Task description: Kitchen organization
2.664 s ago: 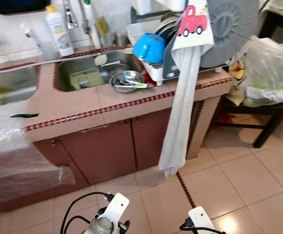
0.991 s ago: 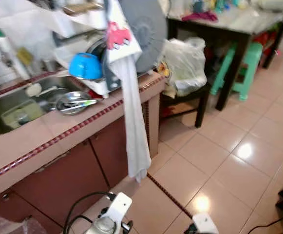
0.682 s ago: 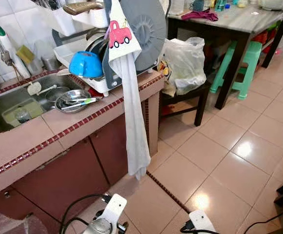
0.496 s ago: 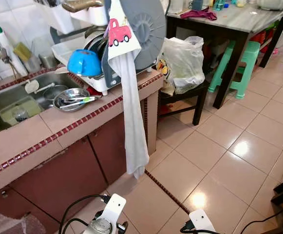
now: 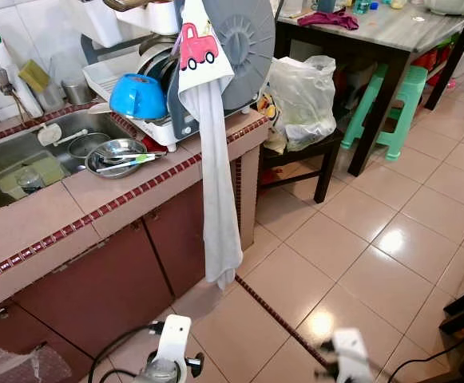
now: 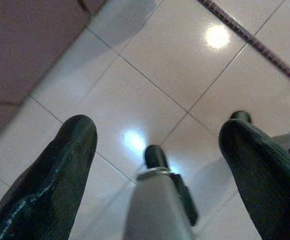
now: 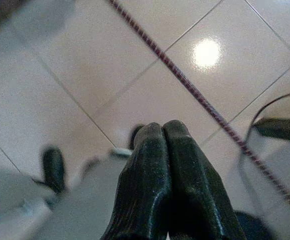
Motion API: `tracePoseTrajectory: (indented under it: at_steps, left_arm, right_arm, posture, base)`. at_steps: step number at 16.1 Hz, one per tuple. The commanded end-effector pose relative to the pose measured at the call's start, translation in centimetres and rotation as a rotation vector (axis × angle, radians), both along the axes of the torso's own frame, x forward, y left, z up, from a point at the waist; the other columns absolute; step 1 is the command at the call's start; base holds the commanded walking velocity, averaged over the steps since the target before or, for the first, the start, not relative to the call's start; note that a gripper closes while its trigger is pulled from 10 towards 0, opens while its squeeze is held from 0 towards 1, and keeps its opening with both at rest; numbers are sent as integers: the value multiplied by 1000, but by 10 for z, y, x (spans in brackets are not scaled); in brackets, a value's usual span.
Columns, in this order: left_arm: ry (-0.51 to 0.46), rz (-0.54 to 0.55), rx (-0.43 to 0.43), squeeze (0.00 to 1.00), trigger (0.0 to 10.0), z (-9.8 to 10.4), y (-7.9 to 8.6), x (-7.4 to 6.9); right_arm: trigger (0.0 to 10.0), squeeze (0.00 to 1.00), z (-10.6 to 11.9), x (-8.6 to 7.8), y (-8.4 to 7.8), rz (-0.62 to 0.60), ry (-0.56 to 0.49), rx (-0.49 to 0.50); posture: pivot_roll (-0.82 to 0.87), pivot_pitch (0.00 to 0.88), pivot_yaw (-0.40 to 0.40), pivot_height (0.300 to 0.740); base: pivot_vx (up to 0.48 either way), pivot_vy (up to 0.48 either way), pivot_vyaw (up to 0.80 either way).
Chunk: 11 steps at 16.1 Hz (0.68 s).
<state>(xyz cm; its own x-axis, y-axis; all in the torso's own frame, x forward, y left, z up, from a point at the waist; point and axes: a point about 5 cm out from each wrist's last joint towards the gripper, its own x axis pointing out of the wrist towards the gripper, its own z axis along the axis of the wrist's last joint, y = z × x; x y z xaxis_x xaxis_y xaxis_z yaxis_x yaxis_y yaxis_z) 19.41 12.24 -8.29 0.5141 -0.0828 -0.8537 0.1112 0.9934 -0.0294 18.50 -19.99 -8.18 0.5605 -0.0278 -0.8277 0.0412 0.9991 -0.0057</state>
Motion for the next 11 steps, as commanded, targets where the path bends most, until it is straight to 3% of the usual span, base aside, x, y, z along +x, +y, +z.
tracePoseTrajectory:
  at_steps: [1,3,4,6,11]
  left_arm:
    - [8,36,-17,0,10000,0,2,-1]
    - [28,4,-2,0,10000,-1,3,-1]
    - [51,79,-57,0,10000,-2,1,-4]
    - [71,130,-84,0,10000,-3,0,-5]
    - [80,151,-76,0,10000,-3,-2,-5]
  right_arm:
    - [10000,0,1,5,7,-60,-14,64]
    - [10000,0,4,13,21,-95,-41,116]
    - [10000,0,4,15,30,-89,-45,129]
    - [10000,0,4,16,40,-77,-49,155]
    - [10000,0,3,13,29,-109,-47,130]
  posture:
    - [-27,0,65,740]
    - [-25,0,73,740]
    - [-25,0,73,740]
    - [-20,0,85,740]
    - [-18,0,87,740]
  base:
    - [0,0,0]
    - [0,0,0]
    - [0,0,0]
    - [0,0,0]
    - [0,0,0]
